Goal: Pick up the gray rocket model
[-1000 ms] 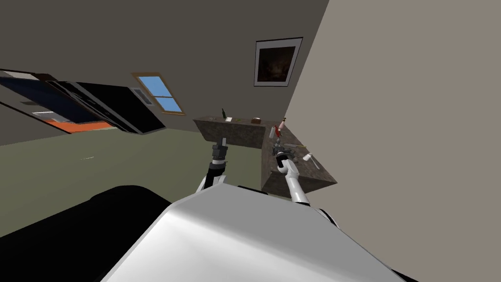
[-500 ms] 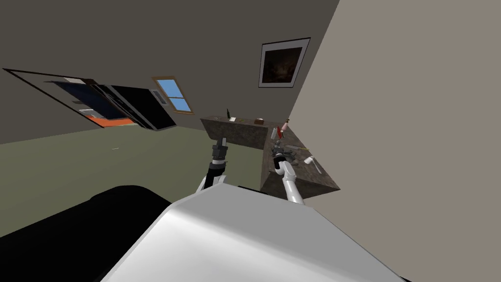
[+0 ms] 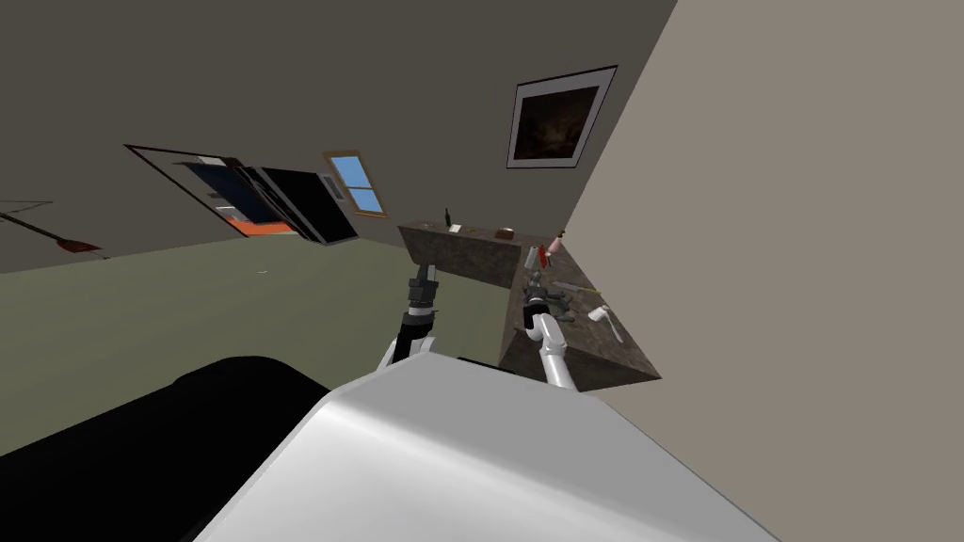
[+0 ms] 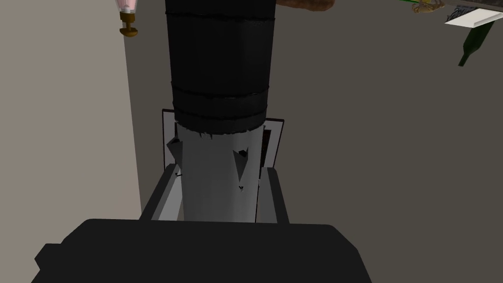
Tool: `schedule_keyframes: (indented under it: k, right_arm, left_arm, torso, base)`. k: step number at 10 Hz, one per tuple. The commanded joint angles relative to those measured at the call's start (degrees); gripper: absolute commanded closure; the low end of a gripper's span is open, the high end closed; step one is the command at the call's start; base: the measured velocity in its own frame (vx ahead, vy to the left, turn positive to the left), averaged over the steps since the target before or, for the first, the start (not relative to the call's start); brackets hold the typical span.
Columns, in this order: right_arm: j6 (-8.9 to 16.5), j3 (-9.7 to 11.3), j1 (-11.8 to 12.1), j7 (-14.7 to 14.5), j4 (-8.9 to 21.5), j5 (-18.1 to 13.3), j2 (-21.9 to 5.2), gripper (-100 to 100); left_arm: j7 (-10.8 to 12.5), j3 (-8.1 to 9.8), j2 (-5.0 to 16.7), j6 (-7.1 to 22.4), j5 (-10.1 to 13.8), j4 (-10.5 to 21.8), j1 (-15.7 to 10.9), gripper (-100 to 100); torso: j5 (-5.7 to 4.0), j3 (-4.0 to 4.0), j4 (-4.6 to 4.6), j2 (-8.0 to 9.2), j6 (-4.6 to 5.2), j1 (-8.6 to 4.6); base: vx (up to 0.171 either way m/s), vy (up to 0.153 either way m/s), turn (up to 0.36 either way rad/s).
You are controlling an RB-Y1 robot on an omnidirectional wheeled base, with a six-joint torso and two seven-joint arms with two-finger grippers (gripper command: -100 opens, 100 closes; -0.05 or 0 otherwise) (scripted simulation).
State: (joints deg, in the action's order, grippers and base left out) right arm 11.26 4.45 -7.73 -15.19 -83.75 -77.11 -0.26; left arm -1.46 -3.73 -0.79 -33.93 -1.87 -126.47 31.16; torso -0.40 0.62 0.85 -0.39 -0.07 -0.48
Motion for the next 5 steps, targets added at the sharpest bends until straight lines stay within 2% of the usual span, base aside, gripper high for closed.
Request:
schedule_keyframes:
  k: [1, 2, 3, 4, 5]
  right_arm:
    - [1.59, 0.15, 0.95, 1.25, -1.27, -2.20, 0.95, 100]
    - [3.84, 0.88, 2.77, 2.70, -3.67, -4.40, 2.28, 100]
    - [4.13, 0.88, 2.77, 2.70, -3.72, -4.91, 2.28, 100]
    - [3.74, 0.95, 2.45, 2.03, -3.36, -4.01, 2.11, 100]
    - [3.92, 0.92, 2.48, 2.27, -3.40, -4.21, 2.14, 0]
  left_arm:
    - [0.00, 0.00, 0.00, 0.00, 0.00, 0.00, 0.00, 0]
    - [0.00, 0.00, 0.00, 0.00, 0.00, 0.00, 0.01, 0]
    - [0.00, 0.00, 0.00, 0.00, 0.00, 0.00, 0.00, 0]
    - [0.00, 0.00, 0.00, 0.00, 0.00, 0.00, 0.01, 0]
    - [0.00, 0.00, -0.01, 0.00, 0.00, 0.00, 0.01, 0]
  torso:
    - [0.00, 0.00, 0.00, 0.00, 0.00, 0.00]
    - [0.00, 0.00, 0.00, -0.01, 0.09, -0.03]
    - [-0.01, -0.03, -0.02, 0.03, 0.05, -0.03]
    - [0.01, 0.00, -0.02, -0.02, 0.10, 0.02]
    - [0.04, 0.04, 0.00, -0.09, 0.09, 0.17]
  base:
    - [-0.026, -0.103, 0.113]
    - [-0.030, -0.105, 0.165]
    - [-0.017, -0.084, 0.123]
    - [-0.004, -0.031, 0.012]
    - [-0.002, -0.007, -0.005]
